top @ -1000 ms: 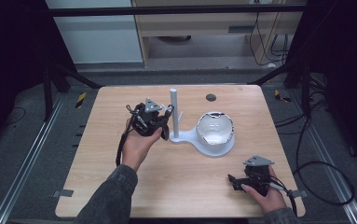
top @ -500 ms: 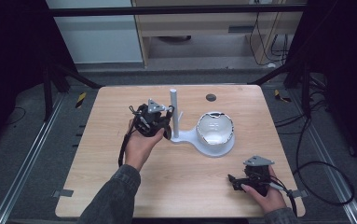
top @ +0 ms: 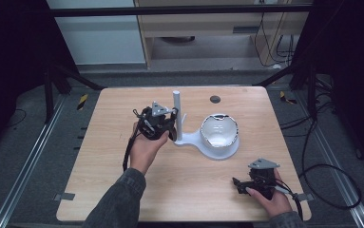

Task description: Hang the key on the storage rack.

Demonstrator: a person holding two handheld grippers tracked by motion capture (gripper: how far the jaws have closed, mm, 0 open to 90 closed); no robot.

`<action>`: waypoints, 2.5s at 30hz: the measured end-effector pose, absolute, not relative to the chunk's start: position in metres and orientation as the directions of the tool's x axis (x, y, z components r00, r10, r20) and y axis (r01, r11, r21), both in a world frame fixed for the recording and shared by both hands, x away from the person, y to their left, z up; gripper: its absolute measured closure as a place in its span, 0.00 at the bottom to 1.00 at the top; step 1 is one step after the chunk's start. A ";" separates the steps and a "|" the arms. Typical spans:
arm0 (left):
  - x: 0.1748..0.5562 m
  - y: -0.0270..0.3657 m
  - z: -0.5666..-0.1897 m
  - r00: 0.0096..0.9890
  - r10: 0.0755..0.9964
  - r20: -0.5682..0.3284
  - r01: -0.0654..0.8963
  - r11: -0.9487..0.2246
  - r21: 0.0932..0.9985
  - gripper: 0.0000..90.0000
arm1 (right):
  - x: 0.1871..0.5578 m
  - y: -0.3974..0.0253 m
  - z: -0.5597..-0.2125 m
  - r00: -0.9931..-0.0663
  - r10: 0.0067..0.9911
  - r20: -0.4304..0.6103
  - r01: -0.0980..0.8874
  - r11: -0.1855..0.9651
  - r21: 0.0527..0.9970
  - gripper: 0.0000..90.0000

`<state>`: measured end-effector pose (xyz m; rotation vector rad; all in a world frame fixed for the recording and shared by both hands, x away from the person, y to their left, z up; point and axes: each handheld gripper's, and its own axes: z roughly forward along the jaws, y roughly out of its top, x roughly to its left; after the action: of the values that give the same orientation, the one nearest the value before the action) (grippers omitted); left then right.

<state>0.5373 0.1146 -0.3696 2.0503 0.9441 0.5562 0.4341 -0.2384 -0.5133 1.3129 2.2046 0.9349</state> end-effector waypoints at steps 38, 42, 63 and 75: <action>0.543 0.110 -0.377 0.617 0.785 0.053 0.416 -0.384 0.824 0.89 | 0.434 -0.238 -0.513 -0.474 0.881 -0.007 0.607 0.332 0.722 0.00; 0.543 0.110 -0.378 0.615 0.787 0.052 0.418 -0.381 0.825 0.89 | 0.434 -0.238 -0.513 -0.473 0.881 -0.006 0.608 0.331 0.722 0.00; 0.542 0.112 -0.377 0.613 0.788 0.062 0.408 -0.382 0.829 0.83 | 0.434 -0.238 -0.513 -0.474 0.881 -0.005 0.607 0.331 0.723 0.00; 0.534 0.120 -0.379 0.598 0.797 0.091 0.389 -0.387 0.836 0.63 | 0.434 -0.238 -0.513 -0.473 0.881 -0.005 0.608 0.331 0.721 0.00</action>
<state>0.5344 0.1197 -0.3793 2.0022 0.9399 0.6276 0.4340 -0.2383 -0.5132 1.3154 2.2042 0.9357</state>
